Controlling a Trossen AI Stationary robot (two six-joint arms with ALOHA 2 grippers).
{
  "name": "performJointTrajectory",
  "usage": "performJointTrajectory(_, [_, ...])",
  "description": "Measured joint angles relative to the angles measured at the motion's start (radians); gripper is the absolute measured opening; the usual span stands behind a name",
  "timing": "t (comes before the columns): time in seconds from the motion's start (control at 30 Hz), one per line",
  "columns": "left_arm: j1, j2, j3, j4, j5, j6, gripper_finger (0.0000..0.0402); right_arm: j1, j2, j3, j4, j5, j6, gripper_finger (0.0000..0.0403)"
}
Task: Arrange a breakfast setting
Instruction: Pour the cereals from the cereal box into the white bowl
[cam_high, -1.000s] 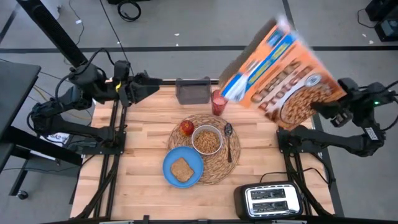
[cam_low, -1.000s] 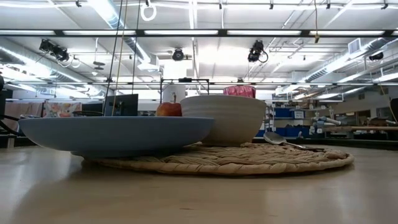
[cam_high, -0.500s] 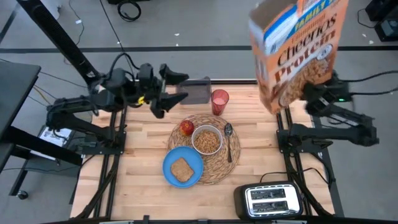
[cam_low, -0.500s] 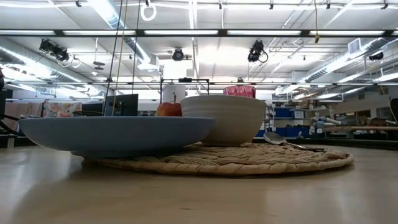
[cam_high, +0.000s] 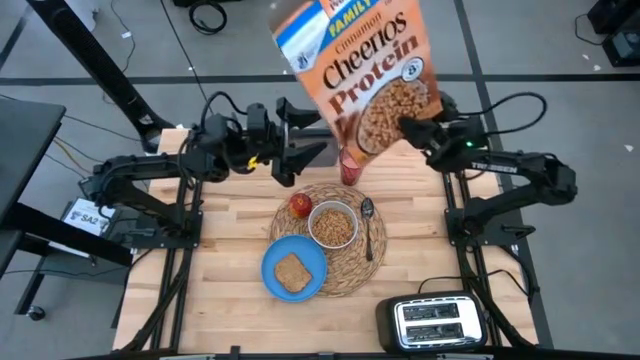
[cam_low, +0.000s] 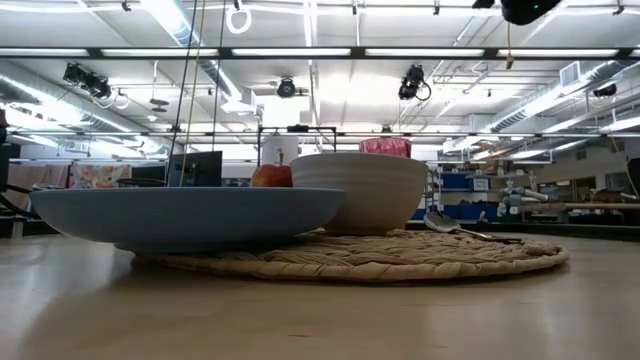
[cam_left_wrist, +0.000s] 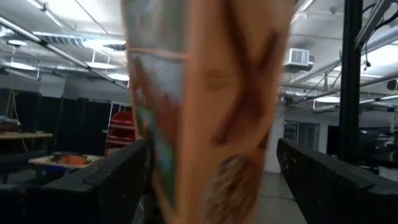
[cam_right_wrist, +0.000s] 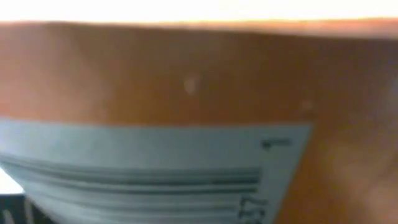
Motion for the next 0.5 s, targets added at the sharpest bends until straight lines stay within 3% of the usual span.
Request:
performJointTrajectory(0.23, [0.007, 0.004, 0.0, 0.042, -0.024, 0.021, 0.0354, 0.01, 0.042, 0.063, -0.14, 0.058, -0.271, 0.0235])
performJointTrajectory(0.4, [0.041, 0.004, 0.0, 0.035, -0.135, -0.032, 0.0355, 0.045, 0.068, 0.104, -0.251, 0.111, -0.48, 0.0235])
performJointTrajectory(0.5, [0.075, 0.004, -0.001, 0.038, -0.134, -0.083, 0.0352, 0.067, 0.091, 0.116, -0.289, 0.156, -0.538, 0.0235])
